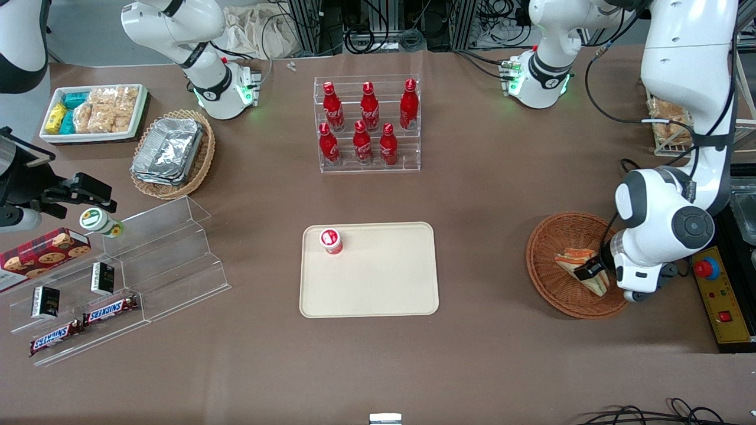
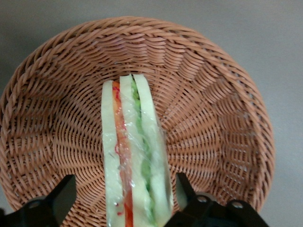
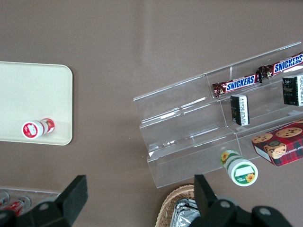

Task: Place sandwich from basket to tray
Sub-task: 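Lower the left gripper and close it on the wrapped sandwich, then lift the sandwich out of the basket with the left gripper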

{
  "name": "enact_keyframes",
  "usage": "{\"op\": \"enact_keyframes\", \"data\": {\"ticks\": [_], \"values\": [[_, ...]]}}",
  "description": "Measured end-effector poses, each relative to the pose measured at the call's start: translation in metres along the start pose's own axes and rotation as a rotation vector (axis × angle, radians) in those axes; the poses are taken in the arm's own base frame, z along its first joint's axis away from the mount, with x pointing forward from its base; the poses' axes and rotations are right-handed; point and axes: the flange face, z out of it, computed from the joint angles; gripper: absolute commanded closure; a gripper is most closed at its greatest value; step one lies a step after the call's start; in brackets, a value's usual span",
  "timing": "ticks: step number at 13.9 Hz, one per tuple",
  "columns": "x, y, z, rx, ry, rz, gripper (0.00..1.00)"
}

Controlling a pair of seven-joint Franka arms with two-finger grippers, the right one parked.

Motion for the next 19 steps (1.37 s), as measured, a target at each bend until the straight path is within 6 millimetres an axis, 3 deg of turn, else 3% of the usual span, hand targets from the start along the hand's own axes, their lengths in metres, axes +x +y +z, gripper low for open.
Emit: {"op": "enact_keyframes", "data": {"ticks": [6, 8, 10, 12, 15, 17, 19], "values": [[0.004, -0.001, -0.002, -0.003, 0.009, -0.052, 0.9], [0.005, 0.002, -0.006, -0.008, 0.015, -0.066, 1.0], [0.007, 0.005, -0.019, -0.002, 0.004, -0.068, 1.0], [0.007, 0.011, -0.047, 0.014, -0.023, -0.065, 1.0], [-0.004, 0.024, -0.119, 0.051, -0.085, -0.038, 1.0], [-0.025, 0.042, -0.174, 0.075, -0.118, 0.006, 1.0], [-0.056, 0.074, -0.21, 0.086, -0.124, 0.075, 1.0]]}}
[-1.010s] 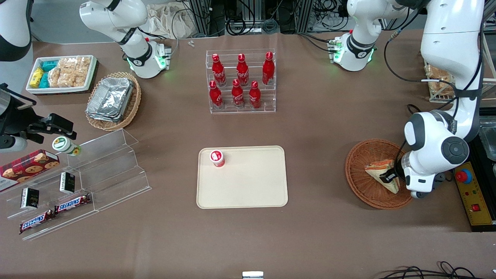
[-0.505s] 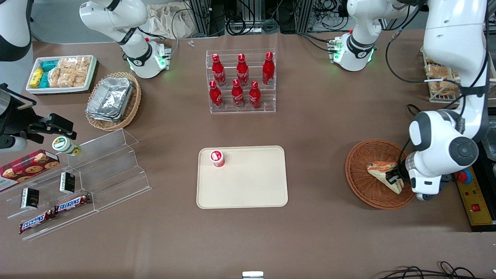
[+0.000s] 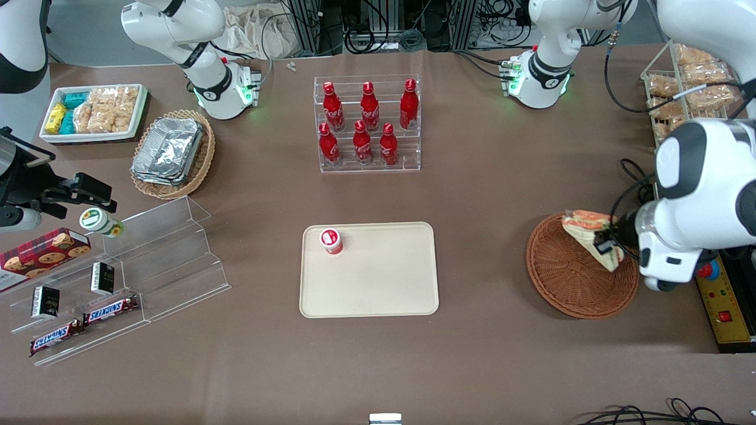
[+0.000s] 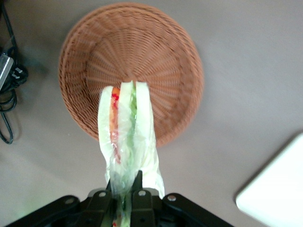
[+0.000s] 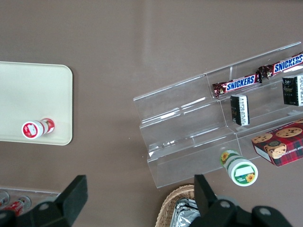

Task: Place sandwich from basket to tray
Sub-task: 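Lift the sandwich out of the basket with the left gripper, then carry the sandwich over the white tray with the left gripper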

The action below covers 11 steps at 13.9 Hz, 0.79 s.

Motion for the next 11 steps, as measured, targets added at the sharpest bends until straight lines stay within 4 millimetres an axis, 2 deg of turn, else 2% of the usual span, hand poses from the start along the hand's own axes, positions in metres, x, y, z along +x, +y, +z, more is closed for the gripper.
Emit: {"op": "enact_keyframes", "data": {"ticks": [2, 4, 6, 9, 11], "values": [[-0.039, 0.046, -0.008, 0.008, 0.017, 0.086, 1.0], [-0.084, 0.094, 0.0, 0.029, 0.023, 0.177, 1.0], [-0.121, 0.131, 0.012, 0.048, 0.026, 0.25, 1.0], [-0.16, 0.18, 0.046, 0.072, 0.016, 0.347, 1.0], [-0.174, 0.211, 0.063, 0.053, 0.029, 0.394, 1.0]]}}
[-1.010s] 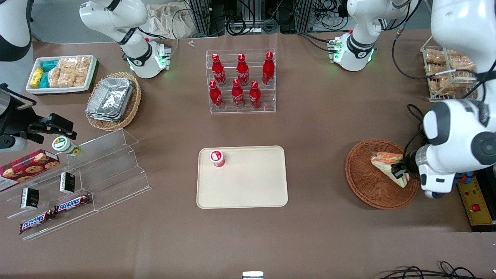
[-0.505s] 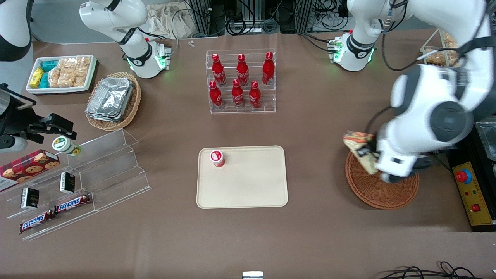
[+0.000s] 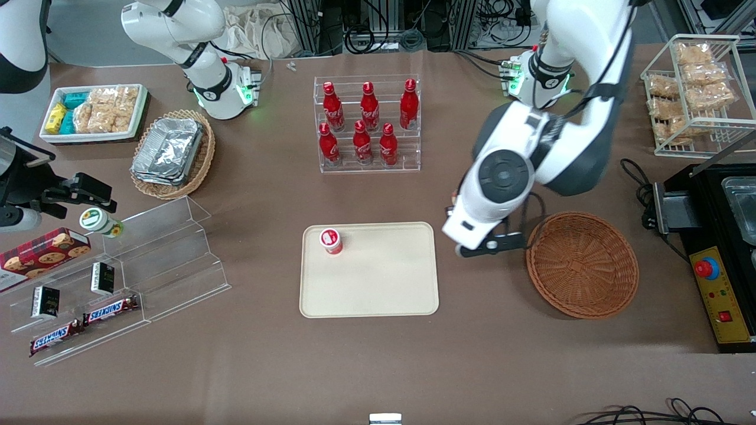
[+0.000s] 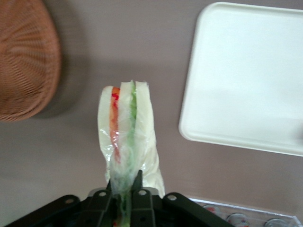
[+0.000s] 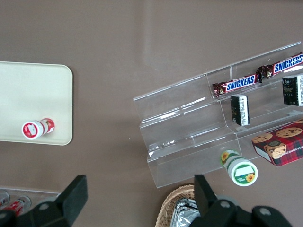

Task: Place sandwich from basket to tray
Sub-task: 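Carry the sandwich over the white tray with the left gripper, then lower the sandwich onto the tray and open the left gripper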

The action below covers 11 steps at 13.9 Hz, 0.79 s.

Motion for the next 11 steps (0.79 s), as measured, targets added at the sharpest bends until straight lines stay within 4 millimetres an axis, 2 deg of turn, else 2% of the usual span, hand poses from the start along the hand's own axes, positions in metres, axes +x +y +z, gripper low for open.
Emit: {"op": "enact_keyframes", "data": {"ticks": [2, 6, 8, 11], "values": [[0.003, 0.03, 0.014, -0.049, 0.038, 0.035, 1.0], [0.019, 0.072, 0.052, -0.138, 0.16, 0.089, 1.0], [0.015, 0.098, 0.076, -0.136, 0.214, 0.136, 1.0], [0.018, 0.109, 0.113, -0.117, 0.205, 0.157, 1.0]]}}
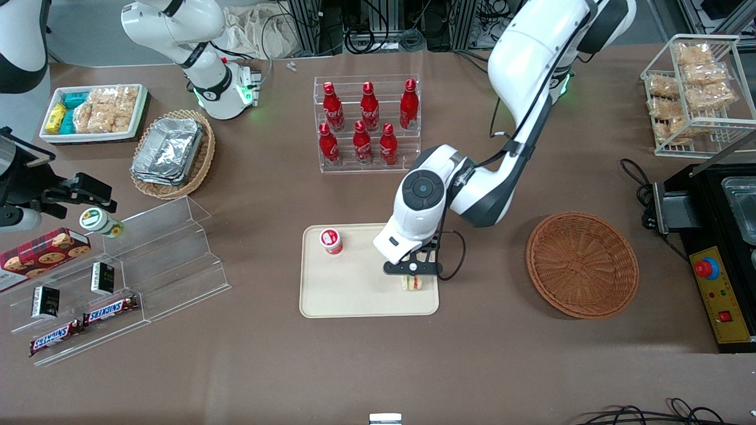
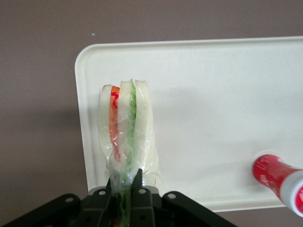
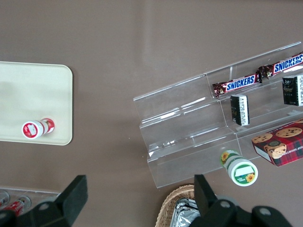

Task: Place sandwich from basket to tray
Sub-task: 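Lower the sandwich onto the tray and open the left gripper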

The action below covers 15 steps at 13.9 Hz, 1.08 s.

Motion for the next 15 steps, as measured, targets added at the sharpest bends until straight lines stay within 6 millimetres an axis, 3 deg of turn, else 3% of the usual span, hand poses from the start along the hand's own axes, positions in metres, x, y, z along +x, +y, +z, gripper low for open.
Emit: {"op": "enact_keyframes", "data": {"ticks": [3, 4, 6, 7, 8, 13, 15], "values": [[0.0, -0.005, 0.024, 0.018, -0.026, 0.045, 0.98], [0.0, -0.005, 0.026, 0.02, -0.029, 0.051, 0.76], [-0.001, -0.006, 0.027, 0.028, -0.039, 0.051, 0.23], [-0.002, -0.007, 0.028, 0.035, -0.049, 0.052, 0.07], [-0.004, -0.008, 0.03, 0.043, -0.061, 0.052, 0.02], [-0.005, -0.01, 0.029, 0.063, -0.089, 0.051, 0.01], [-0.004, -0.015, 0.007, 0.087, -0.117, 0.044, 0.01]]}}
